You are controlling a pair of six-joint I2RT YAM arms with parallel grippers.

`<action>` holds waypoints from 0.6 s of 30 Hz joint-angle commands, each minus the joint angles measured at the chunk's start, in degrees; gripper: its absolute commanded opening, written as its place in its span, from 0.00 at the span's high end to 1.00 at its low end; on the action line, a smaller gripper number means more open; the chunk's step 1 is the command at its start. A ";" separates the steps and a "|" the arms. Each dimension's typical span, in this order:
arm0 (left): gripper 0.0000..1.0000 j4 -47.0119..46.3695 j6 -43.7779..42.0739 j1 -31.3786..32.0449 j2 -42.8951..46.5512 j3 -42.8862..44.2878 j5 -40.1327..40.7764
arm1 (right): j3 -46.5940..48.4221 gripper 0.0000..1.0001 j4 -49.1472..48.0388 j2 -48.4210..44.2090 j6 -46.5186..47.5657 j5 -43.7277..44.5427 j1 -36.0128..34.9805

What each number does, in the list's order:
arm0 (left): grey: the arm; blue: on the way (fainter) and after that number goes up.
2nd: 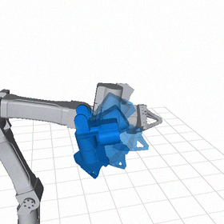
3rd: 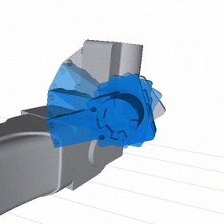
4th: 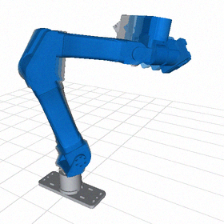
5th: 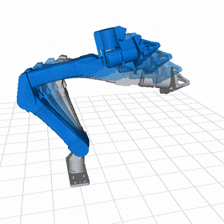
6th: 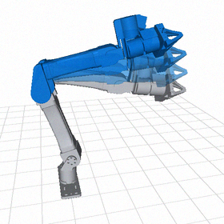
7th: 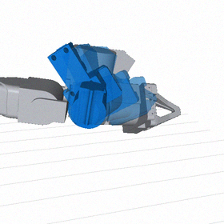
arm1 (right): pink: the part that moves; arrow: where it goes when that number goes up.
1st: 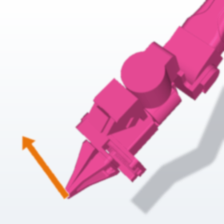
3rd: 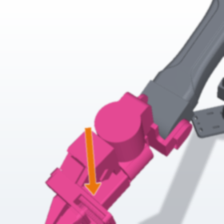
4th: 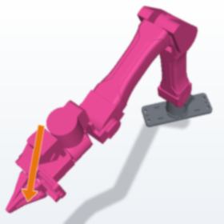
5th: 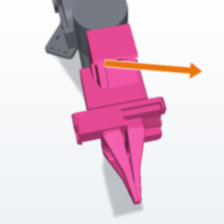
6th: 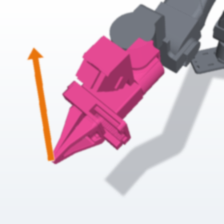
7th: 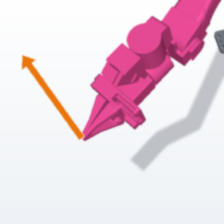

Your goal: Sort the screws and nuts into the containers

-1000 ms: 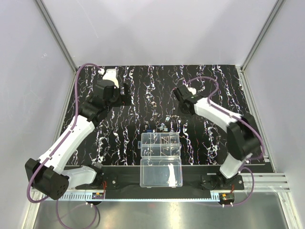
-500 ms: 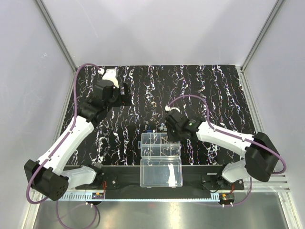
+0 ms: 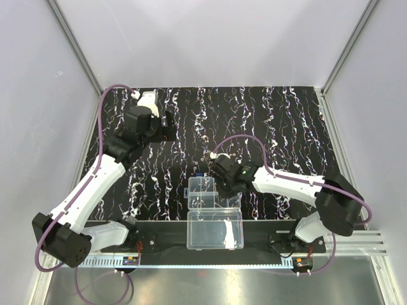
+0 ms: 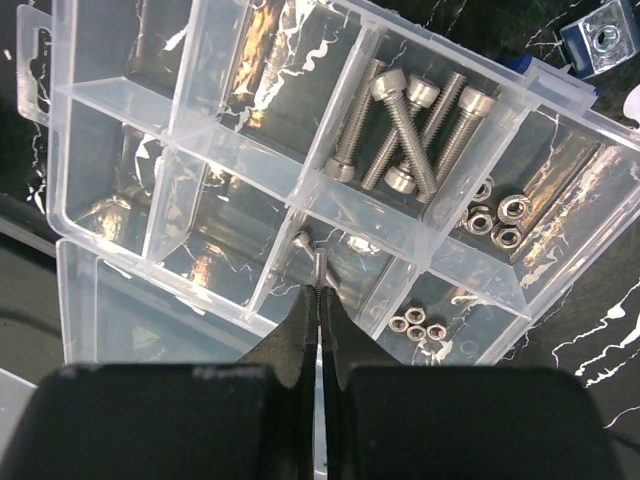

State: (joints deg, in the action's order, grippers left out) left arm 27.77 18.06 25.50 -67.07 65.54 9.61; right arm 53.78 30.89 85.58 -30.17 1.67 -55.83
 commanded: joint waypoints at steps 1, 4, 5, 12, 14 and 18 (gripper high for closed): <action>0.01 -1.40 0.74 0.25 1.15 2.23 -0.82 | 1.68 1.00 -0.40 -0.06 1.17 0.35 -0.50; 0.01 -1.40 0.74 0.26 1.15 2.23 -0.82 | 2.03 0.91 -0.31 0.55 1.34 0.17 -0.42; 0.01 -1.49 0.66 0.17 1.15 2.23 -0.82 | 2.73 0.87 -0.13 0.99 1.43 0.26 -0.42; 0.01 -1.40 0.57 0.25 0.89 2.14 -0.47 | 9.93 0.47 7.59 0.12 3.36 1.05 -0.33; 0.01 -1.49 0.57 0.25 0.71 2.22 -0.38 | 12.56 0.39 9.09 -1.37 3.37 3.06 -0.33; 0.01 -1.49 0.48 0.25 0.71 2.14 -0.03 | 18.98 0.34 15.23 -0.16 1.44 12.12 5.19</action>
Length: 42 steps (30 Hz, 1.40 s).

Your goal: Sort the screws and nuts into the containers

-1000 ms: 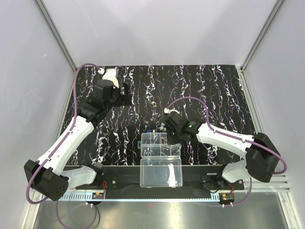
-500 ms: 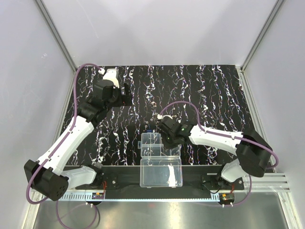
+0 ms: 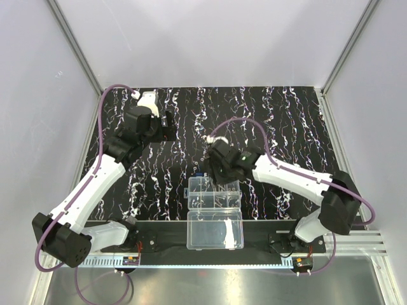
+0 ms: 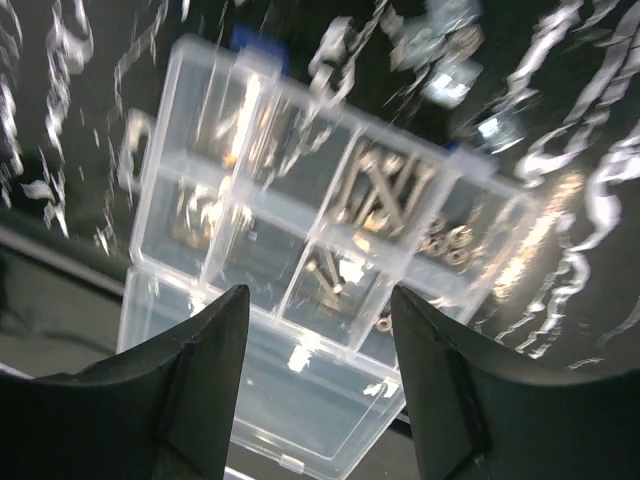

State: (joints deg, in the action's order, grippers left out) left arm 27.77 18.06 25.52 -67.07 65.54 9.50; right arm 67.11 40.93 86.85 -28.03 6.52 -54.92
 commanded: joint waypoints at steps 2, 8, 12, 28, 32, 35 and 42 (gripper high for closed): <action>0.01 -1.40 0.39 0.23 0.71 2.14 0.17 | 8.02 0.35 6.00 0.42 -2.81 7.45 11.36; 0.01 -1.31 0.13 0.23 0.62 2.05 1.31 | 10.75 0.36 1.71 7.96 -4.40 10.25 22.30; 0.01 -1.58 0.04 0.23 0.27 1.87 1.22 | 14.27 0.42 1.00 15.79 -4.31 13.08 25.99; 0.01 -1.40 -0.57 0.15 -0.17 1.87 3.42 | 19.28 0.58 -5.51 28.28 0.00 10.53 29.78; 0.01 -1.31 -0.58 0.23 -0.26 1.87 3.60 | 19.98 0.57 -4.98 30.30 0.17 9.83 29.87; 0.01 -1.40 -0.57 0.15 -0.17 1.87 3.42 | 20.43 0.58 -4.81 30.92 0.08 8.60 29.87; 0.01 -1.31 -0.57 0.23 -0.08 1.87 3.51 | 19.99 0.68 -4.45 32.15 0.08 8.15 29.87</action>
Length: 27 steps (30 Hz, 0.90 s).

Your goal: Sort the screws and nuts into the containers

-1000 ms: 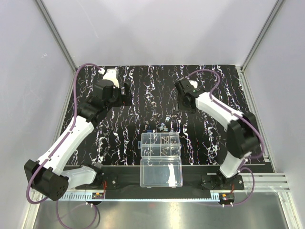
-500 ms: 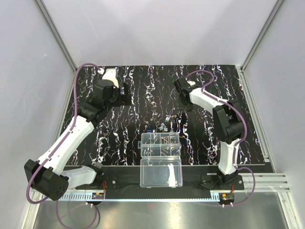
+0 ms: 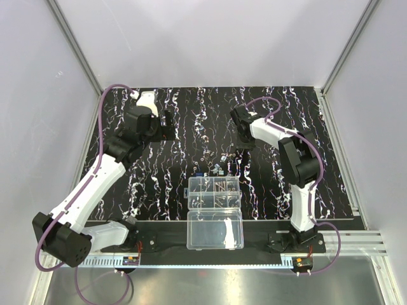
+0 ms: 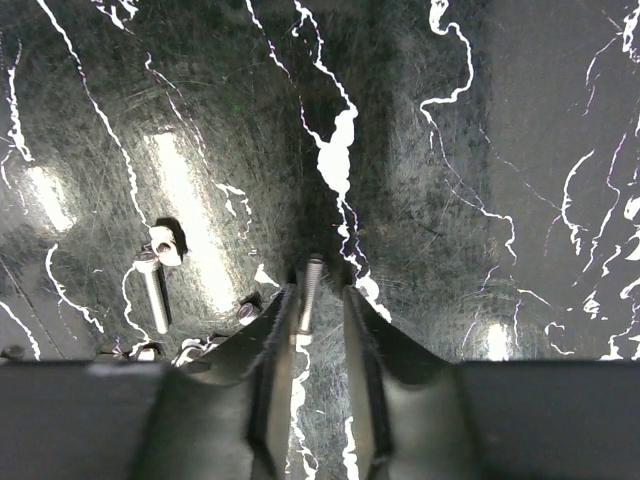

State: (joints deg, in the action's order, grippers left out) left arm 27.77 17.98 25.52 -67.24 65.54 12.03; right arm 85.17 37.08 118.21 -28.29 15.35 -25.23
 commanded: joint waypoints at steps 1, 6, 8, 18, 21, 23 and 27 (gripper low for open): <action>0.01 -1.31 -0.49 0.23 0.18 1.96 1.06 | 1.50 0.70 -0.61 0.88 0.43 -0.76 0.19; 0.01 -1.23 -0.66 0.23 0.18 1.87 1.33 | -0.96 0.87 -0.78 1.14 -0.88 -0.85 0.18; 0.01 -1.23 -0.66 0.23 0.10 1.87 1.33 | -2.37 0.93 -1.13 0.53 -1.41 -1.11 0.19; 0.01 -1.31 -0.49 0.23 0.71 1.96 0.89 | -2.03 1.00 0.01 -11.31 -1.06 -4.10 0.01; 0.01 -1.32 -0.31 0.23 0.80 1.87 0.54 | -1.75 1.00 1.06 -17.11 -0.19 -3.67 -2.00; 0.01 -1.40 -0.22 0.23 0.89 1.87 0.36 | -2.37 1.00 1.68 -19.68 0.17 -4.36 -3.32; 0.01 -1.40 -0.05 0.23 0.80 1.87 -0.17 | -8.51 1.00 0.72 -25.65 -0.36 -9.63 -7.19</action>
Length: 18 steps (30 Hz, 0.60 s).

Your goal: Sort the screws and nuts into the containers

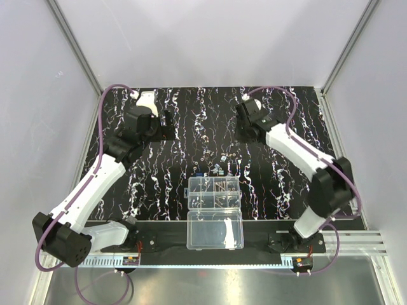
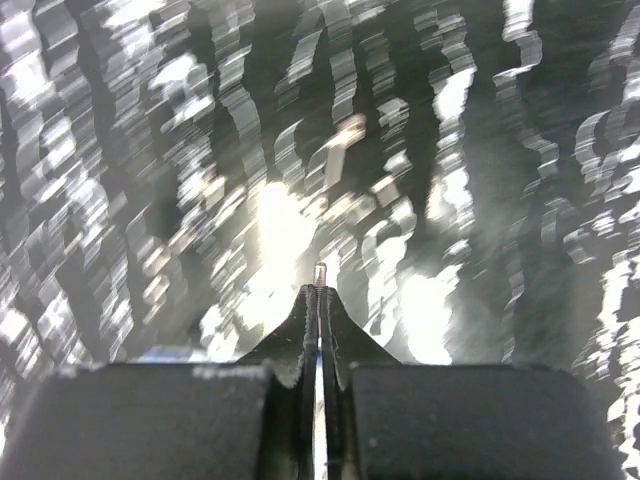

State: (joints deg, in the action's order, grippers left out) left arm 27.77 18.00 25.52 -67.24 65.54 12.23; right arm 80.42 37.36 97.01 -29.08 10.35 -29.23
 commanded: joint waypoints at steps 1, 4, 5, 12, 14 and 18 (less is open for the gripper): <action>0.01 -1.40 -0.07 0.23 0.80 1.96 -0.36 | -5.17 1.00 -0.01 -5.16 0.52 -5.16 -6.42; 0.01 -1.31 0.11 0.23 0.89 2.14 -1.06 | -9.75 1.00 -0.54 -6.74 0.52 -5.78 -12.40; 0.01 -1.14 0.11 0.32 0.80 2.22 -1.15 | -11.59 1.00 -0.54 -7.62 -0.27 -5.78 -13.56; 0.01 -1.05 0.20 0.59 0.80 2.40 -2.21 | -18.98 1.00 -1.58 -14.30 -1.16 -8.49 -18.14; 0.01 -1.05 0.28 0.50 0.71 2.40 -2.39 | -21.61 1.00 -3.17 -15.36 -1.24 -10.25 -18.40; 0.01 -1.05 0.28 0.50 0.80 2.40 -2.47 | -22.68 1.00 -5.64 -13.70 -0.80 -14.92 -19.63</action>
State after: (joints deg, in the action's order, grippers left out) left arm 27.77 18.02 25.82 -67.24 65.54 10.85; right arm 58.02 35.83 83.26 -29.82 -0.27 -47.35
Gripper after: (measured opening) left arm 0.988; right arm 0.011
